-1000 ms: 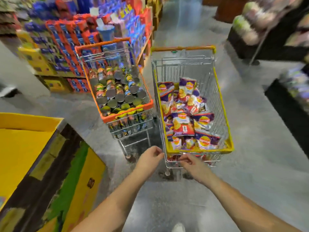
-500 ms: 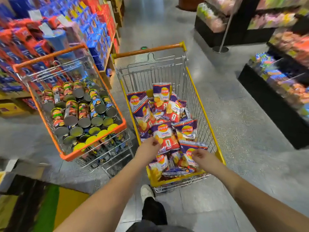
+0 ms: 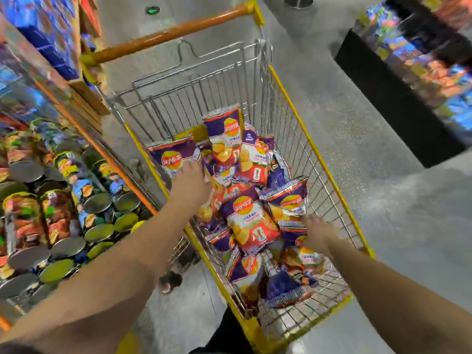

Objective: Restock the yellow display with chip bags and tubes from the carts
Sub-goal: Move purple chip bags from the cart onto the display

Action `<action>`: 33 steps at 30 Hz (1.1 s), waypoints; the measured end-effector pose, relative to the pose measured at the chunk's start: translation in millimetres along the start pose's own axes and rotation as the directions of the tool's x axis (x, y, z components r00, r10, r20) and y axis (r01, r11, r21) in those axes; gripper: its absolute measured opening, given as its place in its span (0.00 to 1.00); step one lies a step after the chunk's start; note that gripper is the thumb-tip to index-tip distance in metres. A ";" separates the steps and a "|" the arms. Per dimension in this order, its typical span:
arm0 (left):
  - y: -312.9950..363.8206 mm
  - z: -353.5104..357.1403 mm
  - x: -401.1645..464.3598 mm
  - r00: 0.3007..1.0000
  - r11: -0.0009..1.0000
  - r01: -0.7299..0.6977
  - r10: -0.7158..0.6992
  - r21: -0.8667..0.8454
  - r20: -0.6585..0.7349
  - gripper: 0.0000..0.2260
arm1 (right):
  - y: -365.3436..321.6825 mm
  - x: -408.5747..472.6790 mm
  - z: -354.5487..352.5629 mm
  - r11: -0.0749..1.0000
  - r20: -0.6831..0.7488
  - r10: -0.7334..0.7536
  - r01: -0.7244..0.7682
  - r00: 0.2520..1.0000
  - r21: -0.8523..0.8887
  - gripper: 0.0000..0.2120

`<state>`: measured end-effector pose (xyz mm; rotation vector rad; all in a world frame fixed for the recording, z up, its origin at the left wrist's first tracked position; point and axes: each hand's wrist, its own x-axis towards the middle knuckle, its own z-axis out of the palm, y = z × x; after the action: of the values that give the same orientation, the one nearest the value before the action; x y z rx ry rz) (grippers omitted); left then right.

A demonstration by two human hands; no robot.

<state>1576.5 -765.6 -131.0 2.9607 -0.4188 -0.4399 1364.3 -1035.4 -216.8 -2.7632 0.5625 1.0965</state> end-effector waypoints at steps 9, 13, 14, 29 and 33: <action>-17.8 23.0 34.9 0.934 0.920 0.341 -0.309 -0.191 0.181 0.30 | -3.3 0.8 24.8 0.945 0.028 0.110 -0.096 0.994 -0.312 0.16; -12.4 14.6 30.4 0.913 0.925 0.348 -0.297 -0.153 0.280 0.23 | 5.5 -12.2 37.8 0.938 0.034 0.084 -0.067 0.996 -0.341 0.16; -9.4 12.8 26.6 0.915 0.932 0.331 -0.278 -0.146 0.293 0.20 | 8.2 -16.5 39.7 0.944 0.037 0.062 -0.047 0.997 -0.327 0.16; 63.5 -69.0 -124.8 0.943 0.966 0.134 -0.193 -0.219 -0.273 0.09 | 30.1 -103.4 -49.3 0.965 -0.206 -0.144 0.183 0.968 0.186 0.26; 65.0 -88.2 -193.7 0.901 0.953 0.178 -0.258 -0.245 -0.349 0.13 | 26.3 -147.0 -73.9 0.897 -0.288 -0.182 0.279 0.940 0.344 0.14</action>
<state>1408.5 -765.2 14.8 2.7994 0.0066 0.0742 1303.1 -1033.8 -61.9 -2.5475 0.4015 0.5231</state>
